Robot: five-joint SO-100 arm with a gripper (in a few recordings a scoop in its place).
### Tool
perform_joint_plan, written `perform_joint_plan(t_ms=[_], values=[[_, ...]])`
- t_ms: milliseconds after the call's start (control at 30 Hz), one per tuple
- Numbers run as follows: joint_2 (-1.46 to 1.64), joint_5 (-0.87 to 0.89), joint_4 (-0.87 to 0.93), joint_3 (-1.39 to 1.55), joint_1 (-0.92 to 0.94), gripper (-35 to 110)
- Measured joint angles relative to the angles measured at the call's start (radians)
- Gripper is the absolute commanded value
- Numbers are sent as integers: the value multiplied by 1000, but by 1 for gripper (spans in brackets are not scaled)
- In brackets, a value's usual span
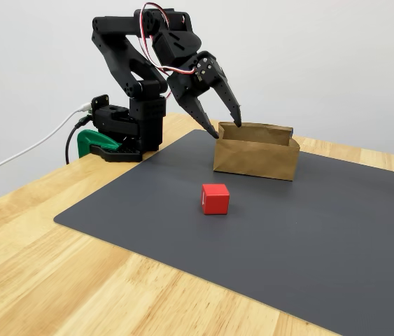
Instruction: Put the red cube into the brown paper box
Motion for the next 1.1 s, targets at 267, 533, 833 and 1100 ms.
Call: perform_joint_plan(t_ms=[267, 533, 833, 1100], values=[[-252, -164, 195, -242, 101, 25], [-583, -190, 322, -419, 163, 30], [-856, -172, 399, -614, 175, 31], [-1020, -221, 393, -761, 187, 32]])
